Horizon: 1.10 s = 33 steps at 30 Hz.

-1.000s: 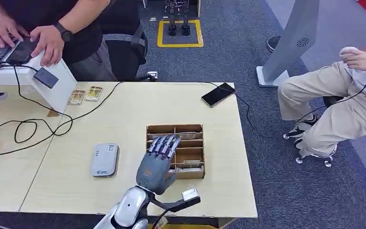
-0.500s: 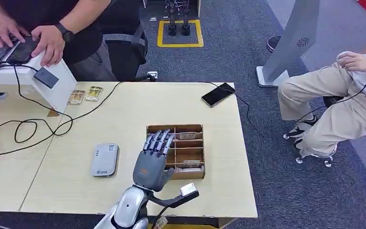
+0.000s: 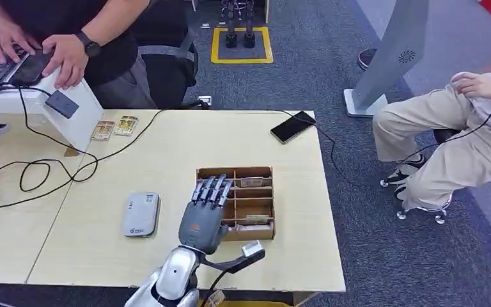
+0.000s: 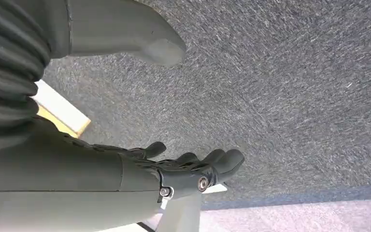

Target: Pass the card to the sensor for recognition and then transmit it.

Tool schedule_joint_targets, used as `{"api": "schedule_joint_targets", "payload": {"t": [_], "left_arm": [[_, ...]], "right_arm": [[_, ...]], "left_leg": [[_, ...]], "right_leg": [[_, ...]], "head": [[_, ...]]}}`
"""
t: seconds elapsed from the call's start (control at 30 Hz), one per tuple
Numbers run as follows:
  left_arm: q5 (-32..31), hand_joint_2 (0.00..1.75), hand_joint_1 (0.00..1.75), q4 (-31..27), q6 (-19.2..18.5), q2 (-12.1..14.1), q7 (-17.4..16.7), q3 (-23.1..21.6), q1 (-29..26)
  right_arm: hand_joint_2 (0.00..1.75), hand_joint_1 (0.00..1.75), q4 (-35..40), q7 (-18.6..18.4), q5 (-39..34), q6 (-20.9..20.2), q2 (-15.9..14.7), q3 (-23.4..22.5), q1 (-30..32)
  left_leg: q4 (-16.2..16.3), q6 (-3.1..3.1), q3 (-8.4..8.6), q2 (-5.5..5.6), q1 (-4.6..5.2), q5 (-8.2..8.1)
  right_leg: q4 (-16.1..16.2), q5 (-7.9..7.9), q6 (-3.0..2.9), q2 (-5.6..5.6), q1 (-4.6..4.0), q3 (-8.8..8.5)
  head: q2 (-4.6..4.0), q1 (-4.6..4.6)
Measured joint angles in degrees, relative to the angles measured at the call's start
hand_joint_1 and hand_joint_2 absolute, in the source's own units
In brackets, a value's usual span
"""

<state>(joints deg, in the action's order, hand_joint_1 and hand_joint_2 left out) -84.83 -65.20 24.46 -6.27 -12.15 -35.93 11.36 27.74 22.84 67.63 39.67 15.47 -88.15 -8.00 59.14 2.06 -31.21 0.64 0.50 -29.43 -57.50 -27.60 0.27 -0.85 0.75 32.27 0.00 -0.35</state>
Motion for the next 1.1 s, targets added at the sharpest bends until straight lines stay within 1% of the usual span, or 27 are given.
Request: {"api": "schedule_joint_targets", "payload": {"t": [0.17, 0.43, 0.47, 0.5, 0.7, 0.97, 1.1], "left_arm": [[0.0, 1.75, 0.00, 1.4, -0.9, -0.2, 0.2, 0.0, 0.9], [0.0, 1.75, 0.00, 2.2, -1.0, -0.4, 0.3, 0.0, 1.5], [0.0, 1.75, 1.47, 2.3, -0.9, -0.4, 0.3, 0.0, 1.5], [0.0, 1.75, 1.75, 2.3, -0.9, -0.5, 0.4, 0.0, 1.5], [0.4, 1.75, 1.75, 2.6, 0.6, -0.5, 2.5, 0.0, 1.0], [0.5, 1.75, 1.75, 2.6, 0.9, -0.5, 3.1, 0.0, 1.0], [0.6, 1.75, 1.75, 2.9, 0.9, -0.3, 3.6, 0.0, 0.0]], "right_arm": [[1.75, 0.00, -0.1, 0.3, 0.0, 0.0, -0.1, 0.0, 0.0], [1.75, 0.00, -0.2, 0.5, 0.0, 0.0, -0.1, 0.0, 0.0], [1.75, 0.00, -0.2, 0.5, 0.0, 0.0, -0.2, 0.0, 0.0], [1.75, 0.00, -0.3, 0.6, 0.0, 0.0, -0.2, 0.0, 0.0], [1.75, 0.00, -0.4, 0.6, -0.1, 0.0, -0.4, 0.0, 0.0], [1.75, 0.00, -0.6, 0.9, 0.0, 0.0, -0.5, 0.0, 0.0], [1.75, 0.00, -0.7, 1.0, 0.0, 0.0, -0.5, 0.0, 0.0]], "left_leg": [[0.0, 0.00, 0.03, 0.00, 0.00, 0.00], [0.0, 0.00, 0.06, 0.00, 0.00, 0.00], [0.0, 0.00, 0.06, 0.00, 0.00, 0.00], [0.0, 0.00, 0.07, 0.00, 0.00, 0.00], [0.0, 0.00, 0.06, 0.03, 0.00, 0.01], [0.0, 0.00, 0.12, 0.03, 0.00, 0.01], [0.0, 0.00, 0.04, 0.05, -0.01, 0.01]], "right_leg": [[0.0, 0.00, 0.00, 0.00, 0.00, -0.03], [0.0, 0.00, 0.00, 0.01, 0.00, -0.07], [0.0, 0.00, 0.00, 0.01, 0.00, -0.07], [0.0, 0.00, 0.00, 0.01, 0.00, -0.08], [0.0, 0.00, 0.00, 0.05, 0.00, -0.09], [0.0, 0.00, 0.00, 0.08, 0.00, -0.16], [0.0, 0.00, 0.00, 0.08, -0.01, -0.06]], "head": [[0.00, 0.00], [0.00, 0.00], [0.00, 0.00], [0.00, 0.00], [0.00, 0.00], [0.00, 0.02], [0.00, 0.00]]}}
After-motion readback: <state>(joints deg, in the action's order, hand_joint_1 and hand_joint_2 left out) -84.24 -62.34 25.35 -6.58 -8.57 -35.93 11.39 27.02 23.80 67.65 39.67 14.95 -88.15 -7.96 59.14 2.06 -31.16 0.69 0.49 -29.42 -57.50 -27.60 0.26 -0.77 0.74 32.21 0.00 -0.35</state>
